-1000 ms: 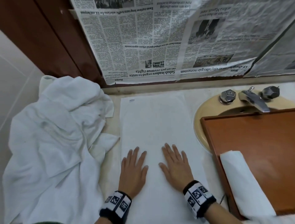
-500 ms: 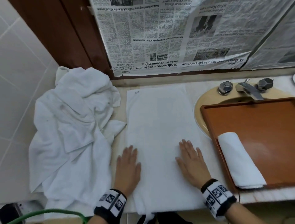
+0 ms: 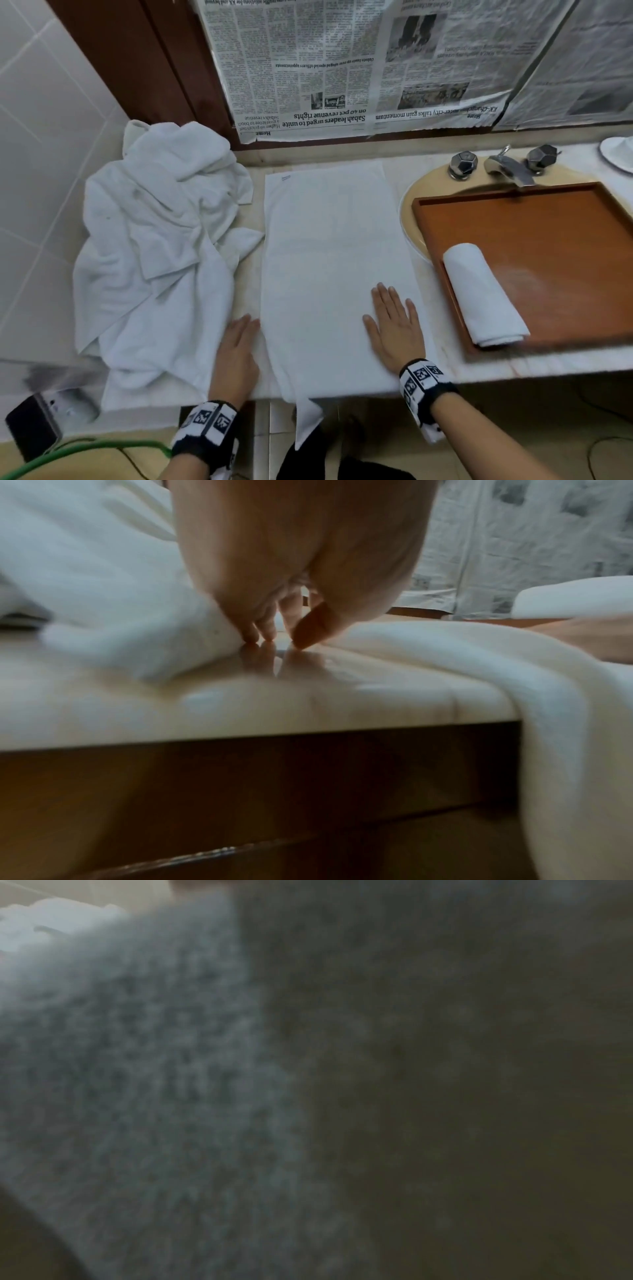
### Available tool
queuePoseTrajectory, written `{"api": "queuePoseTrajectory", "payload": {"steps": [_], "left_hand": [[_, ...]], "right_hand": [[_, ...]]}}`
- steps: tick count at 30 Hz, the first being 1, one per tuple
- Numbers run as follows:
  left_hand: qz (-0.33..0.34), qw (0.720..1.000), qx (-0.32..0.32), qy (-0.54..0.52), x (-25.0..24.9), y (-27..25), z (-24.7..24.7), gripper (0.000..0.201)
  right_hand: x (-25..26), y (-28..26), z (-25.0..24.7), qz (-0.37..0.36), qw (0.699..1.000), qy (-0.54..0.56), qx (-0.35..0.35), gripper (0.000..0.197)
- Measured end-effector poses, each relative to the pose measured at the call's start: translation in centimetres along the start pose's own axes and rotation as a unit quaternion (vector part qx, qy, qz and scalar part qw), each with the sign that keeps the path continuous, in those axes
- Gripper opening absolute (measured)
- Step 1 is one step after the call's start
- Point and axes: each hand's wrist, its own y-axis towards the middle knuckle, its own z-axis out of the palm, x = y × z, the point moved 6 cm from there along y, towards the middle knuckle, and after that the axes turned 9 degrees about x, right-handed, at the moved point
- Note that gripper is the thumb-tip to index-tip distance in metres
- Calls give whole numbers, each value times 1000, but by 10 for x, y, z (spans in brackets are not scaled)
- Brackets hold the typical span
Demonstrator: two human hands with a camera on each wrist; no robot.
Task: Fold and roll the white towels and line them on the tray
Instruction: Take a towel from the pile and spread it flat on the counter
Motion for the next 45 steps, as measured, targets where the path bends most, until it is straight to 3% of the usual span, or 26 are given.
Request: {"api": "queuePoseTrajectory", "payload": {"steps": [3, 5, 8, 11, 14, 19, 24, 26, 28, 31, 35, 41, 43, 45], "left_hand": [[-45, 997, -46, -51, -7, -10, -8, 52], [5, 996, -49, -70, -39, -16, -3, 45], [89, 995, -8, -44, -87, -18, 27, 48], [82, 995, 49, 24, -109, -20, 60, 56], [35, 995, 50, 79, -100, -27, 65, 55], [-25, 996, 26, 84, -44, -52, 46, 53], [-29, 999, -34, -3, -9, -72, 20, 42], [-28, 998, -39, -31, -21, -66, 17, 46], [18, 998, -34, -41, -49, -52, 20, 51], [50, 999, 13, -13, -92, -25, 33, 57], [-4, 993, 98, 71, -94, -13, 58, 67], [-117, 988, 86, 60, -35, -29, 44, 68], [-112, 991, 65, 40, -45, -18, 34, 69], [-64, 994, 71, 47, -75, 2, 35, 71]], "right_hand": [[1, -4, -5, -16, 1000, 27, -4, 71], [6, -12, -9, -37, 998, 40, -25, 68], [21, -30, -7, -57, 997, 26, -54, 61], [21, -39, 9, -30, 999, 18, -20, 66], [12, -38, 16, -16, 1000, -9, -2, 70], [10, -37, 19, -3, 1000, -15, -4, 69], [12, -36, 17, -5, 1000, -9, 13, 74], [12, -39, 16, -7, 1000, 0, 19, 76], [15, -43, 15, -15, 1000, 5, 12, 74], [25, -48, 19, -27, 999, 8, 21, 72], [25, -47, 21, -22, 999, 0, 32, 74], [-34, -54, 5, 58, 997, -5, 43, 81], [-24, -49, -2, 36, 999, 10, 33, 80], [2, -39, -8, -17, 999, 25, 22, 75]]}}
